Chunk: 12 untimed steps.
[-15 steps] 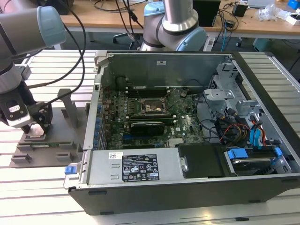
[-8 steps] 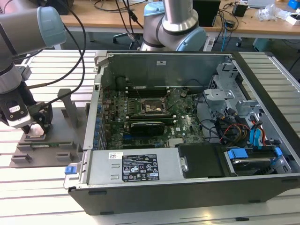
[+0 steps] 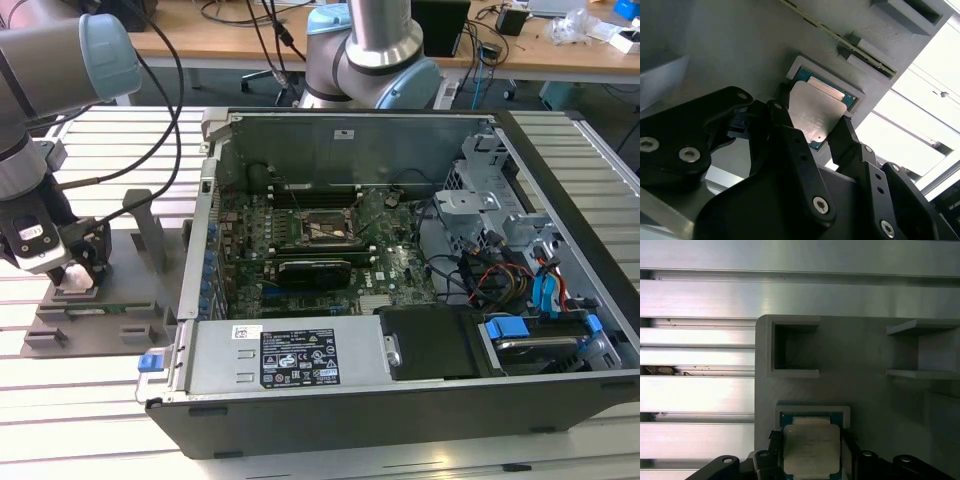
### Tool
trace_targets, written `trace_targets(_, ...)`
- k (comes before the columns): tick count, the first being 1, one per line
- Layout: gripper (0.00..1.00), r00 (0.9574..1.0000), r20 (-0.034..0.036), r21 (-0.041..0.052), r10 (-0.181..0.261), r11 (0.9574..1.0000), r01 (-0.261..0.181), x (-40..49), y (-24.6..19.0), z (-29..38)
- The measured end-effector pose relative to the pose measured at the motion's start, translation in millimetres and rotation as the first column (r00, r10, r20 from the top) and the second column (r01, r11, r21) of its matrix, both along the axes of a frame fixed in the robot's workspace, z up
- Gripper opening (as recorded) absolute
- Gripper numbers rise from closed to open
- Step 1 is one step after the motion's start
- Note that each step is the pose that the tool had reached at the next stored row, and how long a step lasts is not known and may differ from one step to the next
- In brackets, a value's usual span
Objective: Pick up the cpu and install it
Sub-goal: 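Pick up the cpu and move it towards the insertion slot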
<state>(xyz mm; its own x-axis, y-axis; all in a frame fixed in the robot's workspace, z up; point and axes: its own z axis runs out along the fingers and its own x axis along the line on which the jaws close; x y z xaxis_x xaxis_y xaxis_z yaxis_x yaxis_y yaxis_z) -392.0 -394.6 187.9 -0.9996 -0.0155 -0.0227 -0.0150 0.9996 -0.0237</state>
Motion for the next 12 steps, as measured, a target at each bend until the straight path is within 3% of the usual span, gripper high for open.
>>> trace_targets(10, 0.55, 1.0000, 0.0001, 0.0000, 0.000, 1.0000, 0.000, 0.0, -0.1, 0.4)
trace_targets(12, 0.55, 1.0000, 0.0000, -0.0001, 0.000, 1.0000, 0.000, 0.0, -0.1, 5.4)
